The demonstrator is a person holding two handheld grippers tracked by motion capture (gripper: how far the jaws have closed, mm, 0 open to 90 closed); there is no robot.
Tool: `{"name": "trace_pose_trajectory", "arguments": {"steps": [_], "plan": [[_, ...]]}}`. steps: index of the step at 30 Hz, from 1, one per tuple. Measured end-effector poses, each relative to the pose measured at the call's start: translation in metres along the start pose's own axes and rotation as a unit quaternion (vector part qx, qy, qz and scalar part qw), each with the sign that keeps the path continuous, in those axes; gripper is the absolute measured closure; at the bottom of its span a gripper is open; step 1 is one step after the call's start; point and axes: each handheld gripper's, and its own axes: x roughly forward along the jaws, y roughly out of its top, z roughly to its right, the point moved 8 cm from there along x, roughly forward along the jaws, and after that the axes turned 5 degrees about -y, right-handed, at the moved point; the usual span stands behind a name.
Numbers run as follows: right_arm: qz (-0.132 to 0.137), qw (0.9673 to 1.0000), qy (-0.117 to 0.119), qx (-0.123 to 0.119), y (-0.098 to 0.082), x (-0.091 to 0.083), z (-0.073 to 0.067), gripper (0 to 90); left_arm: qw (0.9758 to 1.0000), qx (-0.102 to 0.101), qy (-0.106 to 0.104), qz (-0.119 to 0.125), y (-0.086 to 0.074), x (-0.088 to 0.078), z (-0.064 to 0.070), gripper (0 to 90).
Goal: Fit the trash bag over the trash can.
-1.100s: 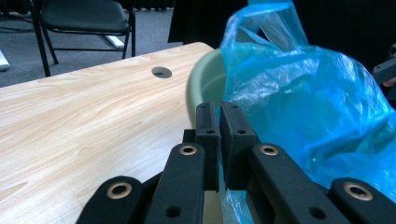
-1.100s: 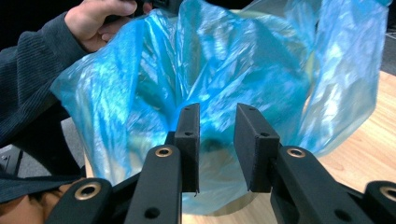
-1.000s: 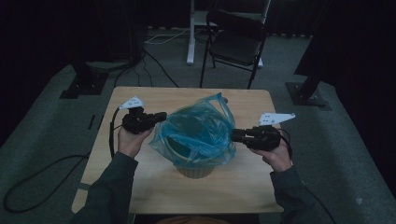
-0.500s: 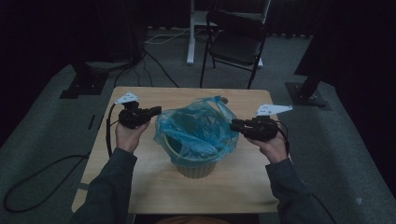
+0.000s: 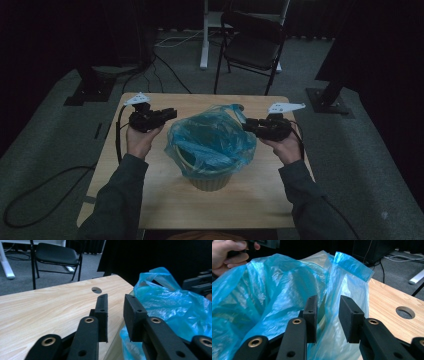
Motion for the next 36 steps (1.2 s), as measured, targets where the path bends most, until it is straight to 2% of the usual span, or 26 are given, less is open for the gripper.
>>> {"name": "trace_pose_trajectory", "arguments": {"steps": [8,15,20,24,28,33,36], "plan": [[-0.009,0.9999,0.001,0.006,0.004,0.014,0.005,69.9,0.9991,0.021,-0.023,-0.029,0.009,0.018,0.010,66.9],[-0.024,0.9996,-0.011,0.005,0.001,0.017,0.010,89.9,0.9966,0.038,-0.034,-0.064,0.009,0.041,0.016,64.0],[-0.025,0.9996,-0.015,0.004,0.000,0.016,0.012,90.0,0.9937,0.052,-0.043,-0.090,0.007,0.057,0.022,62.7],[-0.023,0.9997,-0.011,0.003,0.000,0.016,0.010,90.0,0.9927,0.051,-0.047,-0.099,0.005,0.067,0.022,61.8],[-0.024,0.9996,-0.011,0.002,0.000,0.017,0.009,90.0,0.9921,0.054,-0.034,-0.108,0.005,0.073,0.020,62.5],[-0.022,0.9997,-0.011,0.002,0.000,0.017,0.009,89.9,0.9899,0.074,-0.018,-0.120,0.008,0.077,0.020,76.8],[-0.022,0.9997,-0.011,0.002,0.000,0.016,0.009,89.9,0.9903,0.074,-0.018,-0.116,0.010,0.078,0.021,84.6]]}}
